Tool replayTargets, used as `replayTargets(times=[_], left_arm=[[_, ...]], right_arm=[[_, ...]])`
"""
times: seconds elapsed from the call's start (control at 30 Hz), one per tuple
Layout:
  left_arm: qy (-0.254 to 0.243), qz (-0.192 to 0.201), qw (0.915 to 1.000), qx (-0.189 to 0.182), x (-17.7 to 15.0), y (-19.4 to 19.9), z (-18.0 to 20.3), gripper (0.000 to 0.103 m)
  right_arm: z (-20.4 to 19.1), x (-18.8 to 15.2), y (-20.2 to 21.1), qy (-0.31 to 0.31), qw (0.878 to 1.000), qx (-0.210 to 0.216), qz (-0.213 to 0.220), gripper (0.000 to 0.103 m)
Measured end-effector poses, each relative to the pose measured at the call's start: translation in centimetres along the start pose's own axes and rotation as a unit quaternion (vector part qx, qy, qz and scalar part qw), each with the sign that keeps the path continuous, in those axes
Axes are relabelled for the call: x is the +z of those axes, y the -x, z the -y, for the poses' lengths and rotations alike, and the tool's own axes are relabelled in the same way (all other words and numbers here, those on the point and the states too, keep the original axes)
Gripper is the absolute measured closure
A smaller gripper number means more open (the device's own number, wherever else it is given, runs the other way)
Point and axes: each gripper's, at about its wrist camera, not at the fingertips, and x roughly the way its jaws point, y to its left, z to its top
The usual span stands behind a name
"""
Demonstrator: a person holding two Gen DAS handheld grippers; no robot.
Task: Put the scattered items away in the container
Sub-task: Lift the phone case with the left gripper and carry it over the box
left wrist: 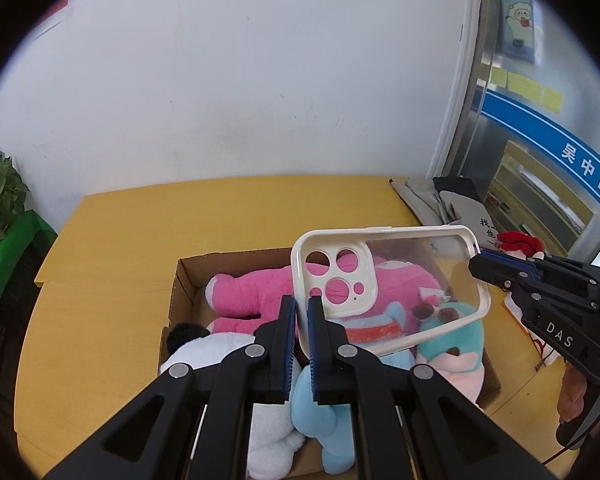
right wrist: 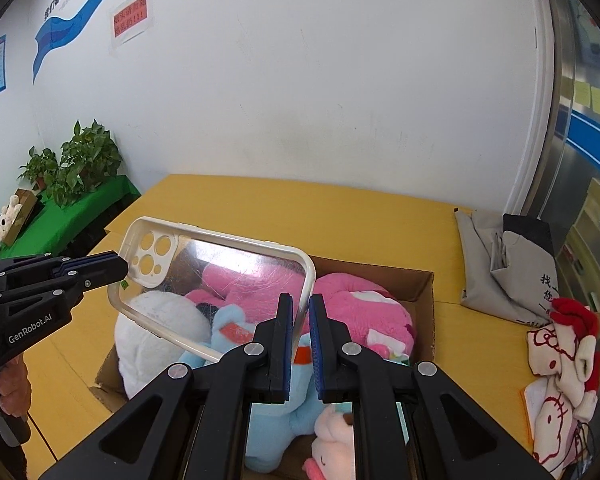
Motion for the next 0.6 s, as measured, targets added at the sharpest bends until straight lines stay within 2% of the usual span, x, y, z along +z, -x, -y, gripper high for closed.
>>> replayTargets(times=[0.23, 0.6], left_arm=[[0.000, -0.024, 0.9997, 0.005, 0.9, -4.6, -1.1, 0.097], [0.023, -0.080, 0.9965, 0.006, 0.3, -12.3, -3.7, 0.097]], right_arm=[[1.4, 0.6, -5.0, -0.008, 1.000, 0.004, -0.030, 0.094], [2.9, 0.2, -12.9, -0.010, 0.996, 0.007, -0.084, 0.094]])
